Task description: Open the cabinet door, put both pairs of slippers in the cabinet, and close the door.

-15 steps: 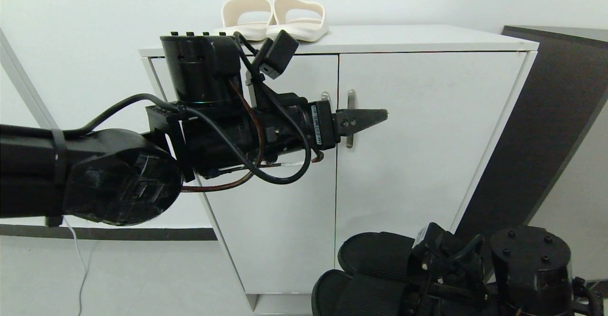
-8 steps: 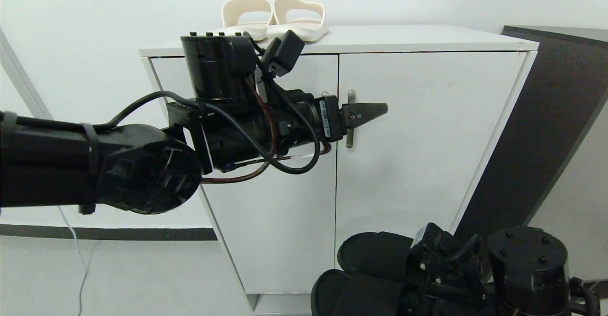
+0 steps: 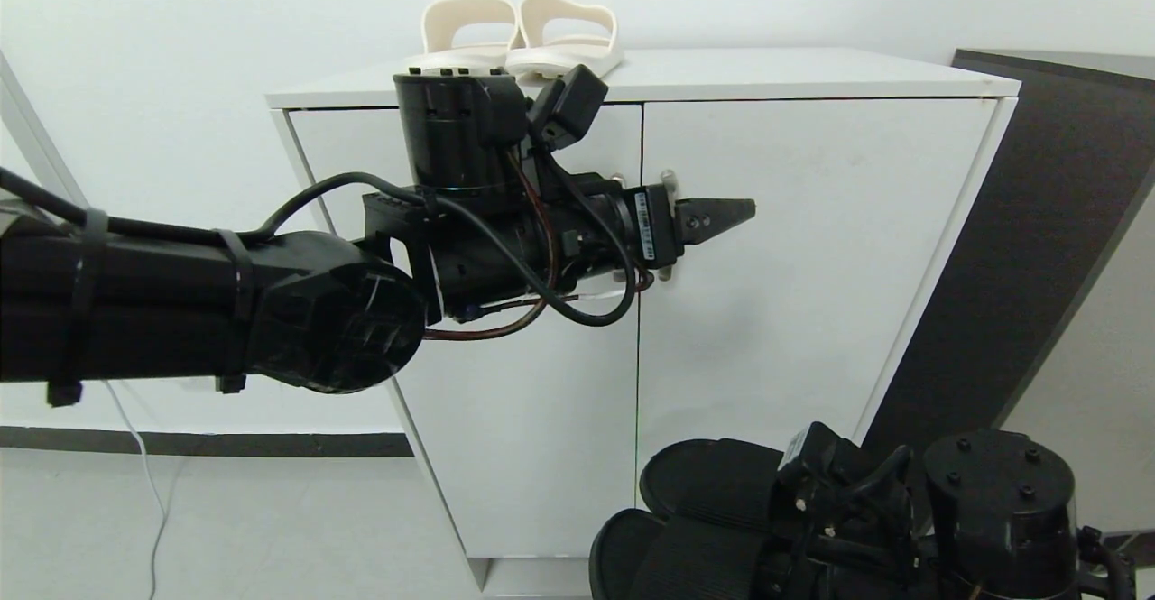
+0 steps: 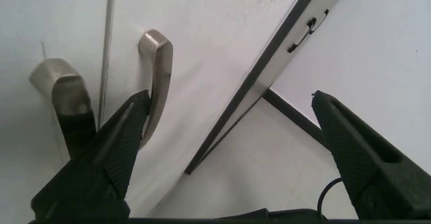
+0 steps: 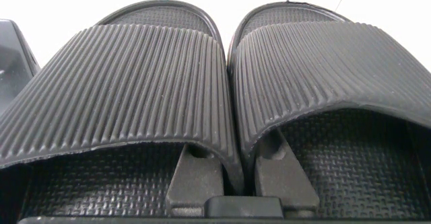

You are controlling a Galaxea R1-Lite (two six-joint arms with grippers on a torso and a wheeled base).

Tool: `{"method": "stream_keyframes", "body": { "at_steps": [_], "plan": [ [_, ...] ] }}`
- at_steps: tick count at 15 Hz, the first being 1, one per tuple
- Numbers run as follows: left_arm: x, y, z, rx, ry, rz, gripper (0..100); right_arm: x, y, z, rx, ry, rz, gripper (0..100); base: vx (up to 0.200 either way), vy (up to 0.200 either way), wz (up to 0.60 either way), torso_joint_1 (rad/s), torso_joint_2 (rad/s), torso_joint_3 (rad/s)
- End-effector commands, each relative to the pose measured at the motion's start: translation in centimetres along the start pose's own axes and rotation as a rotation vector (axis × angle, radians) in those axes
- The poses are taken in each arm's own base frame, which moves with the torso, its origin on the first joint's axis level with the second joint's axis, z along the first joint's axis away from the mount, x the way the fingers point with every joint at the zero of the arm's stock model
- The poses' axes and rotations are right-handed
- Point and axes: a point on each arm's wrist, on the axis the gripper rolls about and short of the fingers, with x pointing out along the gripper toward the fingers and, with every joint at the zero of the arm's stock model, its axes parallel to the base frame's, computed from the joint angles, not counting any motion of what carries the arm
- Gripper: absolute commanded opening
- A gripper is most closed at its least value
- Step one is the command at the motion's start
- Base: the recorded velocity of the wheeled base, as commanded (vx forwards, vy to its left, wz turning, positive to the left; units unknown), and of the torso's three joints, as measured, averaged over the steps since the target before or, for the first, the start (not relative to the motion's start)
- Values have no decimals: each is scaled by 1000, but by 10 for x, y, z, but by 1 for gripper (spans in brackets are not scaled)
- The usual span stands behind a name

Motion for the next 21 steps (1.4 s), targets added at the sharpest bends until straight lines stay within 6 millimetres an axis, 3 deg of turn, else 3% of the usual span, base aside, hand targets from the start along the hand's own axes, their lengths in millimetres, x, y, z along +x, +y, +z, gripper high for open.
{"method": "stream_keyframes", "body": {
  "at_steps": [1, 2, 5, 10, 14, 17, 19, 21],
  "plan": [
    [1, 1, -1, -1, 2, 3, 100, 0, 0, 0, -1, 1, 2, 0, 0, 0, 0, 0, 0, 0],
    [0, 0, -1, -1, 1, 1, 0, 0, 0, 0, 0, 2, 2, 0, 0, 0, 0, 0, 0, 0],
    [-1, 1, -2, -4, 4, 11, 0, -1, 1, -3, 0, 11, 11, 0, 0, 0, 0, 0, 0, 0],
    [-20, -6, -5, -9, 20, 8, 0, -5, 9, -7, -9, 19, 71, 0, 0, 0, 0, 0, 0, 0],
    [-46, -24, -7, -13, 29, -21, 0, -17, 17, -15, -34, -32, 225, 0, 0, 0, 0, 0, 0, 0],
    [-65, -38, -5, -12, 23, -49, 0, -18, 19, -18, -49, -29, 238, 0, 0, 0, 0, 0, 0, 0],
    [-78, -43, -4, -22, 15, -51, 0, -19, 20, -18, -51, -29, 244, 0, 0, 0, 0, 0, 0, 0],
    [-82, -32, -4, -38, 13, -13, 0, -18, 20, -18, -52, -26, 242, 0, 0, 0, 0, 0, 0, 0]
  ]
}}
